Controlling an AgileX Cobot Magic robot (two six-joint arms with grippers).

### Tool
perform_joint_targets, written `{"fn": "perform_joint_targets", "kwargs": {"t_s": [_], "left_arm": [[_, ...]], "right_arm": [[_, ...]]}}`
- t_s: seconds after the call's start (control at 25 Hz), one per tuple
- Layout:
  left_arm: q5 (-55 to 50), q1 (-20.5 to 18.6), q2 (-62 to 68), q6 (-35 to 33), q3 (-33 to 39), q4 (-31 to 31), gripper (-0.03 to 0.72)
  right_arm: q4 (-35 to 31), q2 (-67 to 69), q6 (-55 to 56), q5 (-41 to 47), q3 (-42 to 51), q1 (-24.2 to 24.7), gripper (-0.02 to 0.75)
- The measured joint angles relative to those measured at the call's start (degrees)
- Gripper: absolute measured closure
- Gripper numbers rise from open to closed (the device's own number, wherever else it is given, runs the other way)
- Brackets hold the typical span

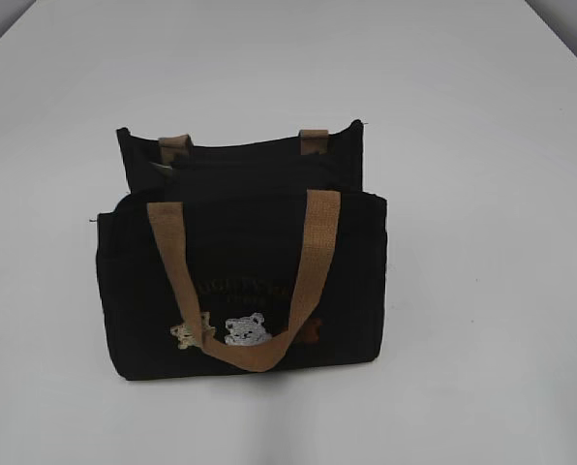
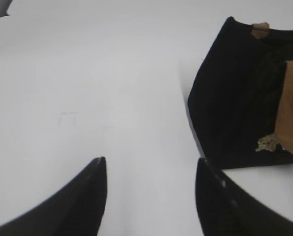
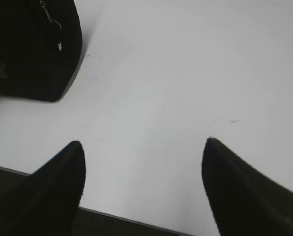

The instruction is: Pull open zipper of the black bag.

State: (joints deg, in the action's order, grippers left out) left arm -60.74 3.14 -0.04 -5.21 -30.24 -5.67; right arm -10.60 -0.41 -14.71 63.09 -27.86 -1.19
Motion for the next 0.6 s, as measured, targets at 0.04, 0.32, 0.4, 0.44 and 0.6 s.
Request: {"fn": "perform_joint_targets", "kwargs": {"t_s": [0.04,0.32,0.4,0.44,0.6], "left_arm": [[0.0,-0.51,-0.15,0.0,0.0,0.0,0.253],[0.0,-0.58,-0.49,0.0,0.0,0.06,0.253],[0.0,-0.58,-0.49,0.0,0.0,0.06,0.253],[0.0,-0.58,-0.49,0.0,0.0,0.06,0.253],[0.0,-0.58,-0.49,0.0,0.0,0.06,0.253]], "right_arm": [[0.0,0.0,0.0,0.0,0.0,0.0,0.167],[-0.17,0.0,0.0,-0.05,0.0,0.0,0.167],[-0.17,0.0,0.0,-0.05,0.0,0.0,0.167],[-0.17,0.0,0.0,-0.05,0.0,0.0,0.167],[-0.17,0.0,0.0,-0.05,0.0,0.0,0.167]]}}
